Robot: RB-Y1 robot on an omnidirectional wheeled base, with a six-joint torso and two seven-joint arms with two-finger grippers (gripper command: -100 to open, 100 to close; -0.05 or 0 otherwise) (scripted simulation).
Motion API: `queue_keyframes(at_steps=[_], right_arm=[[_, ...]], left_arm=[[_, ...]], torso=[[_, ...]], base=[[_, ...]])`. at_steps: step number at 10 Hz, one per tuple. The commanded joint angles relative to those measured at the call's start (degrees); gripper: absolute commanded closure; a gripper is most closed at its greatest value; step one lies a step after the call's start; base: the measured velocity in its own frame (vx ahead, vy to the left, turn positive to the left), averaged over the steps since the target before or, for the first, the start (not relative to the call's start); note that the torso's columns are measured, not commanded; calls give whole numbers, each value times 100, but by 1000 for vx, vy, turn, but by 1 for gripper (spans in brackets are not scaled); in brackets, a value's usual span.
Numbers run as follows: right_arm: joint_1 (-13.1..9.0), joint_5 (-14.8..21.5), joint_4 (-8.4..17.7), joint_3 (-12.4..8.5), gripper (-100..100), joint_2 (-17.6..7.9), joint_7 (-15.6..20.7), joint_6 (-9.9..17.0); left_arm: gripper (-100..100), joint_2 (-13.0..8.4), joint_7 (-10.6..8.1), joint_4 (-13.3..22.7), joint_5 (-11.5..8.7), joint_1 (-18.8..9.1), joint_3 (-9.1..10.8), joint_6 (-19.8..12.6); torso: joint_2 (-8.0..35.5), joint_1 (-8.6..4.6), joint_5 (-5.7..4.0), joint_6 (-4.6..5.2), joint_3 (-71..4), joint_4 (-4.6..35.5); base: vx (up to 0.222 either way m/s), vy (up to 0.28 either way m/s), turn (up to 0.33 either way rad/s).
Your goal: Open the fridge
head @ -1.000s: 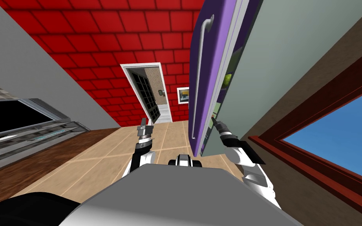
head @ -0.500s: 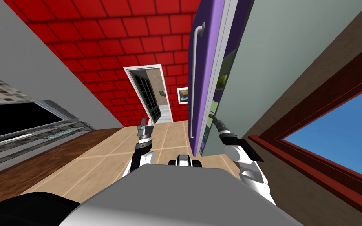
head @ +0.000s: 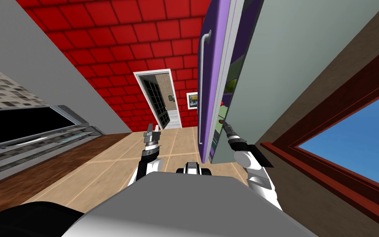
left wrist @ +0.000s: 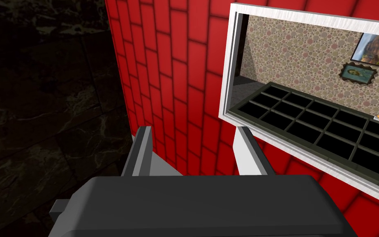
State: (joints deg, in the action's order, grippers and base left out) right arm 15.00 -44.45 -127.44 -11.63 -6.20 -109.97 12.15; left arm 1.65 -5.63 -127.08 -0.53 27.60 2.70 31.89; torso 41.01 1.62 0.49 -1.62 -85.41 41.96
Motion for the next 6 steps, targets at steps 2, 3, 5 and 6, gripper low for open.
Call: queue_keyframes(at_steps=[2, 3, 5, 6], right_arm=[[-227, -102, 45, 133, -100, 196, -243, 165], [-287, -169, 42, 128, -100, 381, -402, 241], [-333, -221, 40, 124, -100, 580, -528, 301], [-366, -258, 39, 121, -100, 763, -616, 342]], left_arm=[[0, 0, 0, 0, 0, 0, 0, 0], [0, 0, 0, 0, 0, 0, 0, 0], [0, 1, 0, -1, 0, 0, -2, 0], [0, 1, 0, -1, 0, 0, -1, 0]], torso=[[-11, -1, 3, -7, -8, 1], [-20, 4, 1, -11, -13, -4], [11, -63, -15, 83, 6, 2], [49, -128, -39, 108, 27, 14]], base=[[-19, 0, 24], [-8, 5, 88], [7, 30, 106], [-5, 26, 41]])
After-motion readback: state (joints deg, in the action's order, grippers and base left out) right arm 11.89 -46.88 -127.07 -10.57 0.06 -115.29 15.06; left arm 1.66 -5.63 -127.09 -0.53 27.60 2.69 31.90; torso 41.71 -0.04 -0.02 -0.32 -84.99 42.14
